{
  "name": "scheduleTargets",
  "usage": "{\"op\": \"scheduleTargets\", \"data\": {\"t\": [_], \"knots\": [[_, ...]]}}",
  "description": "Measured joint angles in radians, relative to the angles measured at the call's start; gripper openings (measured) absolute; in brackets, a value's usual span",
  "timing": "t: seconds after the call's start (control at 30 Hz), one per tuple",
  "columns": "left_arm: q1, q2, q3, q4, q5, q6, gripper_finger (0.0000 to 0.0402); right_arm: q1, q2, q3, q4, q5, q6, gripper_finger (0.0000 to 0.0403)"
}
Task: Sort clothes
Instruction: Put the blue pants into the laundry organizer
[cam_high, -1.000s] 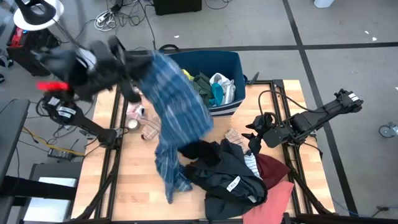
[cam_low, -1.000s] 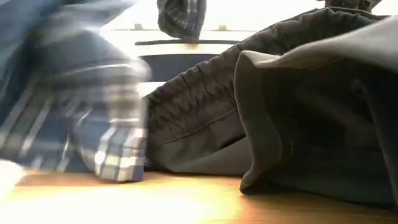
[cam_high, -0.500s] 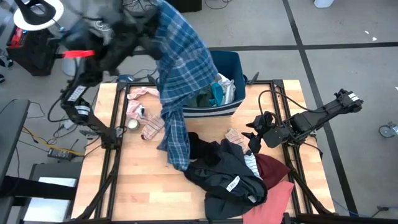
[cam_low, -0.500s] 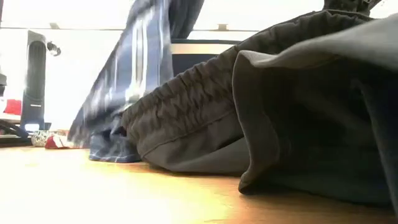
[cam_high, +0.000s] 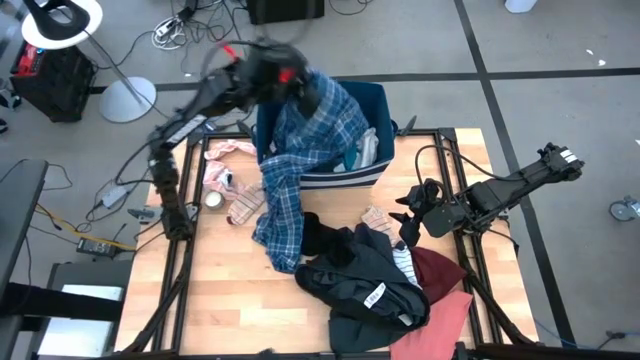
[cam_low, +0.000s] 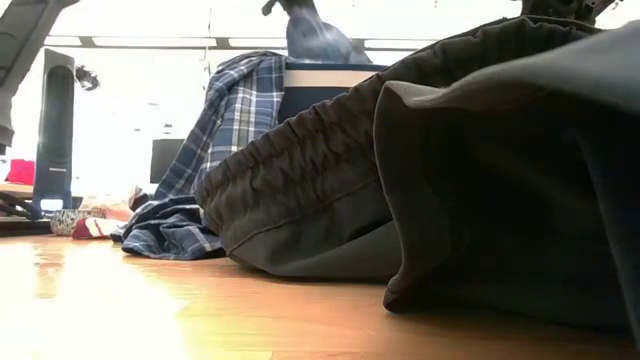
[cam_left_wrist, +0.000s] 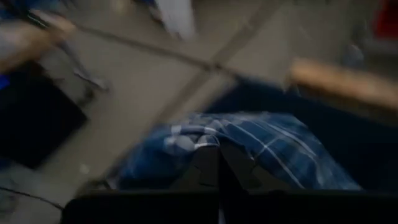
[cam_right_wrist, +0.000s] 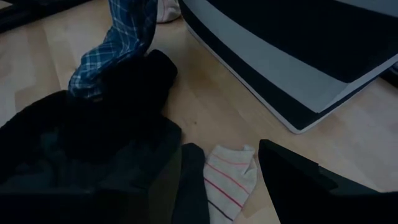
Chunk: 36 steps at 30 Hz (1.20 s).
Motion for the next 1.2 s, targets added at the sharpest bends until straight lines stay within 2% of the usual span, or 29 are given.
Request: {"op": "scheduleTargets", "data": {"t": [0.13, 0.27, 0.6, 0.8, 1.03, 1.2], "knots": [[-0.004, 0.091, 0.0, -0.076, 0.123, 0.0, 0.0007, 0.0, 0.0, 0.0, -0.001, 0.0, -0.004, 0.0217], [-0.003, 0.191, 0.0, -0.094, 0.198, -0.055, 0.0022, 0.0, 0.0, 0.0, -0.001, -0.001, -0.007, 0.0217], [0.005, 0.413, 0.0, -0.193, 0.228, -0.119, 0.0118, 0.0, 0.0, -0.001, -0.001, -0.005, -0.003, 0.0217], [0.005, 0.509, 0.0, -0.197, 0.307, -0.162, 0.0159, 0.0, 0.0, -0.001, -0.001, -0.005, -0.003, 0.0217], [0.005, 0.546, 0.001, -0.224, 0.323, -0.135, 0.017, 0.0, 0.0, -0.001, -0.002, -0.005, -0.004, 0.0217], [0.004, 0.477, 0.013, -0.274, 0.321, -0.135, 0.017, 0.0, 0.004, -0.001, -0.002, -0.005, -0.003, 0.0217]]}}
